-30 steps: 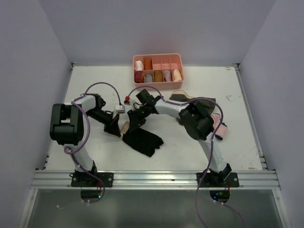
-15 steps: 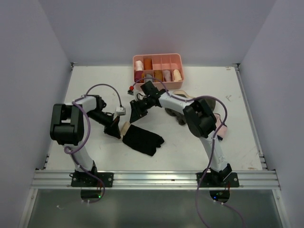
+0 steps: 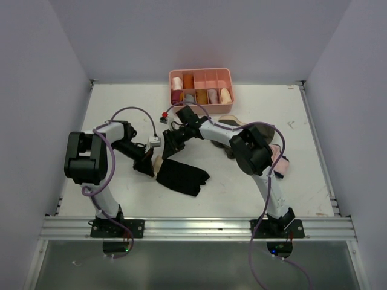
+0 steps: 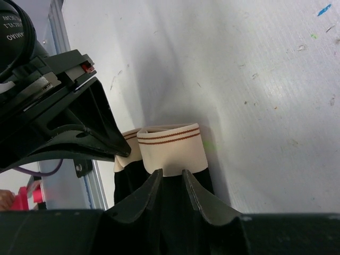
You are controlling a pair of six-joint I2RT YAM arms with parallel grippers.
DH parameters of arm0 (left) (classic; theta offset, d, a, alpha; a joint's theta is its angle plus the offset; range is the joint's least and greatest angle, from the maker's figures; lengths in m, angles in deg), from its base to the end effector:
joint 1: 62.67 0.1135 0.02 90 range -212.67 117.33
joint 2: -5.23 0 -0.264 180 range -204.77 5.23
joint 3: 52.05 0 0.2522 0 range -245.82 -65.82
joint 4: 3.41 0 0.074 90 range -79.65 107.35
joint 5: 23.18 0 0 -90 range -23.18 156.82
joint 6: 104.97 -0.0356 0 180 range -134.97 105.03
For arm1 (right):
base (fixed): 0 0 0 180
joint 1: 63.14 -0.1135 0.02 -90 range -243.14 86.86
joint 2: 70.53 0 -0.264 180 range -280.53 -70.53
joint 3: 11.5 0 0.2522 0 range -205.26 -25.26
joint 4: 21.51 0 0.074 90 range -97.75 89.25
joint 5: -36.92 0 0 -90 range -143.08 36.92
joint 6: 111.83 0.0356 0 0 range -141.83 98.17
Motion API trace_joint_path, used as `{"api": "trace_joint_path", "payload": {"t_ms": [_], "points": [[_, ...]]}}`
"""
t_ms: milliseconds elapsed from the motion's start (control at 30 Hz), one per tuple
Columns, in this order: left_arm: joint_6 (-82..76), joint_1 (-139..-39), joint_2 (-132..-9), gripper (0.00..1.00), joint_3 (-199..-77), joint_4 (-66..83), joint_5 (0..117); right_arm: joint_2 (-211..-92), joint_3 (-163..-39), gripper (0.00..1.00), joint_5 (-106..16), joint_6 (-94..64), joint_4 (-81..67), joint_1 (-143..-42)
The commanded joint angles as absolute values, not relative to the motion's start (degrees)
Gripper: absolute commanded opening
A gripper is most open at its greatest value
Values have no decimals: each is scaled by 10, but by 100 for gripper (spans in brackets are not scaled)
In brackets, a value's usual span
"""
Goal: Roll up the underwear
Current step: Fold the underwear
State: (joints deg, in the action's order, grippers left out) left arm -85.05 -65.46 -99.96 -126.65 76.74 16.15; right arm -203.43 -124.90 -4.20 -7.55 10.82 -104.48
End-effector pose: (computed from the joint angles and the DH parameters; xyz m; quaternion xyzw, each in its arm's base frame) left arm 0.2704 -0.0407 0.1496 0.4661 0.7610 -0.4405 0.0978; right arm 0.3559 0.3488 0.1461 -0.3328 0.8048 0.4847 0.0809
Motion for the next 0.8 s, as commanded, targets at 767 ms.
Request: {"api": "trace_joint_path", "payload": {"t_ms": [767], "points": [[-847, -660, -978, 0, -1285, 757, 158, -2061, -1263, 25, -38, -36, 80, -1059]]}}
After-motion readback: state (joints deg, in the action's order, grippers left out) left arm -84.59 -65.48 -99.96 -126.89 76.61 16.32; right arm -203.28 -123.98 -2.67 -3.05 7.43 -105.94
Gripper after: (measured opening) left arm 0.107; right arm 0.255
